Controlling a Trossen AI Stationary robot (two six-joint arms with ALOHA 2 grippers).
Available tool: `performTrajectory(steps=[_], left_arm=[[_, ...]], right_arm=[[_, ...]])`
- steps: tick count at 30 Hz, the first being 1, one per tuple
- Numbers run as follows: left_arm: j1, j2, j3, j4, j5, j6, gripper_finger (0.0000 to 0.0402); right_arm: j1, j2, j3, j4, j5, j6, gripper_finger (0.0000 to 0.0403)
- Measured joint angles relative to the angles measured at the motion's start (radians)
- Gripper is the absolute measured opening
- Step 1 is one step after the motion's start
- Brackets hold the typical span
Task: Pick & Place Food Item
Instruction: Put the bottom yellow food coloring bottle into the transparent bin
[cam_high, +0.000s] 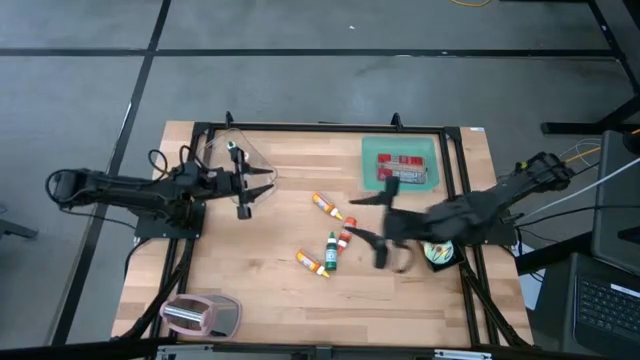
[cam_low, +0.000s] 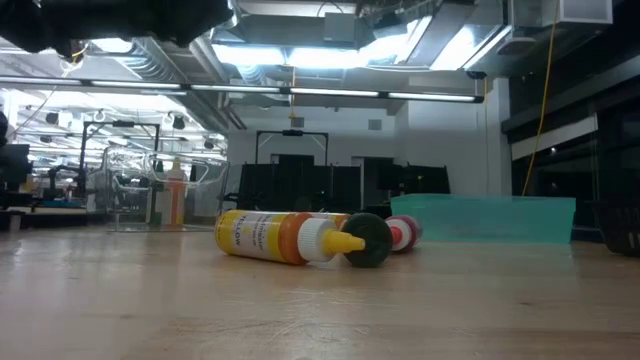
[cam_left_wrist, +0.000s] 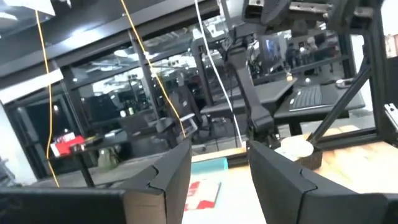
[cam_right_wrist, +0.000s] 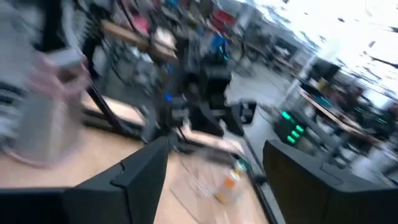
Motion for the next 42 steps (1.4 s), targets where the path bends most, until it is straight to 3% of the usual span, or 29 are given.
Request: performTrajectory(steps=[5, 10, 15, 21, 24, 30, 32, 35, 38, 42], left_arm=[[-0.053, 0.0, 0.039, -0.033, -0.027, 0.028, 0.0157], [-0.079, 0.008, 0.045, -0.041, -0.027, 0.028, 0.0157], [-0.09, 0.023, 0.045, -0.035, -0.028, 0.023, 0.0157], [-0.09, 0.024, 0.045, -0.013, -0.027, -0.006, 0.0157], [-0.09, 0.028, 0.046, -0.057, -0.024, -0.047, 0.0157], [-0.104, 0.155, 0.123, -0.202, -0.036, -0.118, 0.0157], [-0.125, 0.216, 0.138, -0.176, -0.033, -0.091, 0.0157], [-0.147, 0.299, 0.185, -0.146, -0.028, -0.044, 0.0157], [-0.15, 0.366, 0.242, -0.145, -0.016, -0.021, 0.0157], [-0.149, 0.441, 0.31, -0.142, 0.021, -0.013, 0.0157]], right_arm=[[0.181, -0.125, 0.0, -0.058, -0.061, 0.002, 0.0258], [0.366, -0.233, -0.003, -0.26, 0.041, 0.15, 0.0258], [0.493, -0.313, -0.125, -0.24, 0.032, 0.302, 0.0258], [0.578, -0.335, -0.299, -0.119, 0.046, 0.466, 0.0258], [0.577, -0.336, -0.355, -0.132, 0.062, 0.397, 0.0258], [0.584, -0.34, -0.464, -0.141, 0.135, 0.485, 0.0258], [0.616, -0.39, -0.511, -0.163, 0.247, 0.54, 0.0258], [0.677, -0.525, -0.607, -0.088, 0.272, 0.57, 0.0258], [0.7, -0.625, -0.732, 0.067, 0.146, 0.475, 0.0258], [0.681, -0.708, -0.904, 0.348, -0.145, 0.313, 0.0258]])
